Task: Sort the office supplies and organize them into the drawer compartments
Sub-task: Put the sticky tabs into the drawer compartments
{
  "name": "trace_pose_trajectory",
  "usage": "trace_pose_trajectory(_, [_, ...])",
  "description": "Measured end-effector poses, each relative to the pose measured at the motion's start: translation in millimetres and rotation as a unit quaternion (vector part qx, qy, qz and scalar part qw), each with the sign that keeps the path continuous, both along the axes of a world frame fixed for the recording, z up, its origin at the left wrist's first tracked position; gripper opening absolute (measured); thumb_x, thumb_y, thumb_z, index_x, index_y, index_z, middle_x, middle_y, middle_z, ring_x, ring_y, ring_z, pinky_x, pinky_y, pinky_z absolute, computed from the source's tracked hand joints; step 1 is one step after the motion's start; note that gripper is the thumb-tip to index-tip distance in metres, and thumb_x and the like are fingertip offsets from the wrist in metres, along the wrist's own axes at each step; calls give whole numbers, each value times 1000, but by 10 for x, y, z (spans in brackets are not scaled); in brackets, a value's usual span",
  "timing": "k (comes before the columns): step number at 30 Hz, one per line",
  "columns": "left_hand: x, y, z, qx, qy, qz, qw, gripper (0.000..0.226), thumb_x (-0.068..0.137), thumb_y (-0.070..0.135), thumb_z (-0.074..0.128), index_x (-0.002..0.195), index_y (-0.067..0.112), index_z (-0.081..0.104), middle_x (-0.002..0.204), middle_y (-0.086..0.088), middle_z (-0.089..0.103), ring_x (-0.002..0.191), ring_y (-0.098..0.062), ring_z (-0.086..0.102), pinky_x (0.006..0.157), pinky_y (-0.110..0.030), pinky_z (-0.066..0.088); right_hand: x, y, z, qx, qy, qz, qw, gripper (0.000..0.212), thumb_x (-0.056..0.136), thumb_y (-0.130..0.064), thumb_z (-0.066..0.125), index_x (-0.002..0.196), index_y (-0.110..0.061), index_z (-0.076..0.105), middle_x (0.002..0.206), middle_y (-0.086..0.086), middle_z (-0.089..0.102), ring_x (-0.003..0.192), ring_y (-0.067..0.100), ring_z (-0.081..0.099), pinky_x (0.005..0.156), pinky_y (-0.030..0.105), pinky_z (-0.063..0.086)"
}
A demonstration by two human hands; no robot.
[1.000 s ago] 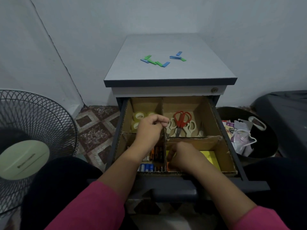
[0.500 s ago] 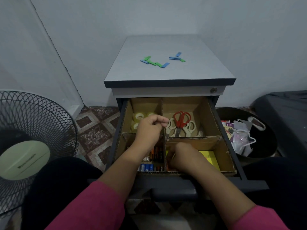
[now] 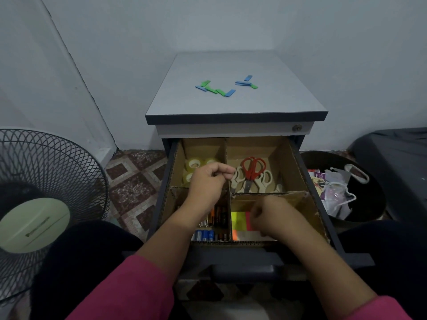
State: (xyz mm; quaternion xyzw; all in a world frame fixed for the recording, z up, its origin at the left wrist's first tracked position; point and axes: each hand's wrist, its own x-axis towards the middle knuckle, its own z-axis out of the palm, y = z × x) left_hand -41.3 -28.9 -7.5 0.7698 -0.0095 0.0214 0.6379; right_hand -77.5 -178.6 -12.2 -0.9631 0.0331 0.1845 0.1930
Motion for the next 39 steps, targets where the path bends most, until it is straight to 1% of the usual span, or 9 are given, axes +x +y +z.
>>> trace_pose_trajectory(4, [13, -2, -12, 3, -4, -5, 1000, 35, 87, -10, 48, 82, 19, 69, 85, 2, 66, 86, -3, 60, 71, -2, 45, -33, -288, 79, -102, -44, -51, 992, 15, 86, -7, 48, 85, -10, 63, 79, 7, 58, 79, 24, 63, 70, 30, 52])
trace_pose_trajectory(6, [11, -5, -12, 2, -4, -6, 1000, 35, 87, -10, 48, 83, 18, 69, 86, 1, 66, 86, -3, 60, 71, -2, 45, -57, -336, 64, -136, -68, -62, 986, 15, 88, -4, 46, 89, -10, 60, 88, 8, 60, 86, 26, 64, 72, 33, 53])
trace_pose_trajectory(11, [-5, 5, 1, 5, -5, -10, 1000, 35, 87, -10, 48, 84, 17, 69, 85, 3, 66, 86, -2, 60, 71, -2, 44, -75, -286, -1, -155, -39, -73, 985, 20, 95, -7, 44, 105, -10, 60, 106, 8, 64, 98, 24, 63, 78, 34, 51])
trace_pose_trajectory(21, [-21, -2, 23, 5, 5, -9, 1000, 32, 88, -9, 48, 86, 13, 70, 86, 3, 66, 88, -1, 60, 68, 0, 43, -114, -285, 79, -158, -13, -60, 986, 22, 93, -9, 43, 106, -12, 61, 110, 7, 63, 101, 24, 62, 82, 36, 50])
trace_pose_trajectory(24, [-21, 3, 25, 11, 5, -7, 1000, 32, 89, -8, 47, 87, 14, 70, 86, 3, 66, 89, -2, 60, 69, -2, 43, -86, -324, 213, -167, -11, -54, 985, 18, 92, -12, 46, 100, -15, 63, 97, 3, 63, 92, 20, 63, 74, 32, 50])
trace_pose_trajectory(26, [-16, 3, 23, 15, 7, -3, 1000, 31, 89, -8, 48, 88, 14, 70, 86, 3, 66, 91, -5, 60, 74, -6, 44, -46, -352, 330, -117, 8, -52, 992, 14, 90, -13, 53, 90, -16, 67, 88, 2, 66, 84, 19, 66, 72, 32, 55])
trace_pose_trajectory(31, [-19, -7, 23, 20, 8, -2, 1000, 30, 89, -7, 48, 90, 13, 70, 86, 3, 66, 90, -3, 60, 75, -9, 44, -90, -167, 390, 163, 63, -74, 982, 13, 87, -4, 64, 85, -17, 64, 84, 9, 71, 78, 20, 71, 60, 26, 57])
trace_pose_trajectory(35, [-20, -6, 23, 19, 10, -3, 1000, 30, 89, -7, 48, 89, 13, 70, 86, 5, 66, 90, -3, 60, 74, -9, 43, -84, 68, 190, 166, 72, -40, 983, 10, 87, -8, 64, 83, -17, 64, 82, 7, 72, 80, 22, 72, 68, 33, 57])
trace_pose_trajectory(39, [-13, -7, 13, 19, 12, -3, 1000, 31, 89, -7, 48, 87, 14, 70, 87, 6, 66, 92, -3, 60, 76, -9, 43, -58, 139, 99, 116, 54, 13, 992, 11, 90, -15, 61, 87, -17, 71, 90, 4, 72, 83, 16, 70, 68, 26, 55])
